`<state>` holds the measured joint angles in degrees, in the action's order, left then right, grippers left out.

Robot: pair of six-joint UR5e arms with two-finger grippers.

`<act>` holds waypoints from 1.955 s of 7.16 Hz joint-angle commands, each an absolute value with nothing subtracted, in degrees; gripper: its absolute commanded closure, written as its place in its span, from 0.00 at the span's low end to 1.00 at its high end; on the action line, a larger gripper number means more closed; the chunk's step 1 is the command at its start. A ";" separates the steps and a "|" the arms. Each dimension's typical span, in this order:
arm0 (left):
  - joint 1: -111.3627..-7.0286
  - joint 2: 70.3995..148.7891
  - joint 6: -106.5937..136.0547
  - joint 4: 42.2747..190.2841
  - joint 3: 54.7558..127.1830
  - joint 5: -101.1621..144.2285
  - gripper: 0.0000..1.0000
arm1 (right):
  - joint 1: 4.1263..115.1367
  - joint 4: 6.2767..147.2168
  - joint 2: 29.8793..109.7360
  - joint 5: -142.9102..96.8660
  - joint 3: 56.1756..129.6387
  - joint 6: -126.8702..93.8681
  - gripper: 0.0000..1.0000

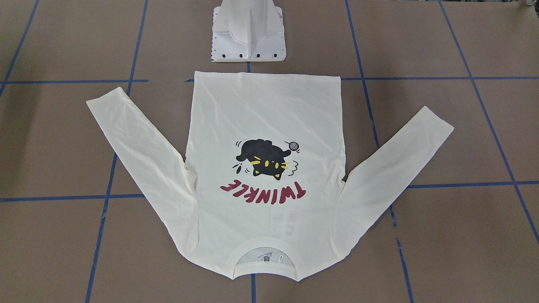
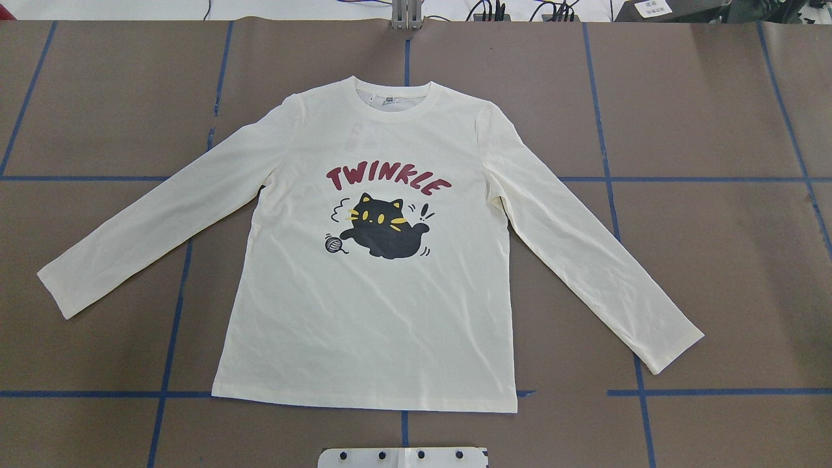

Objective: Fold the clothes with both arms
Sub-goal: 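Move the right gripper down to the sleeve cuff nearest it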

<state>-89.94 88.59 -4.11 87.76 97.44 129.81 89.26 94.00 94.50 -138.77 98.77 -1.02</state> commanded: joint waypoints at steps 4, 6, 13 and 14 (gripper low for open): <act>-89.91 89.82 -4.30 90.34 98.25 130.69 0.00 | 88.34 94.39 92.22 -140.09 100.71 -3.76 0.00; -88.69 90.88 -3.96 103.02 96.95 130.61 0.00 | 82.23 92.04 92.73 -140.19 102.38 -9.47 0.00; -88.24 91.85 -3.25 105.38 94.39 130.69 0.00 | 36.97 50.62 107.14 -112.72 117.23 -80.62 0.00; -88.33 91.85 -3.34 105.82 94.39 130.61 0.00 | 31.87 51.76 107.66 -107.80 117.25 -82.16 0.00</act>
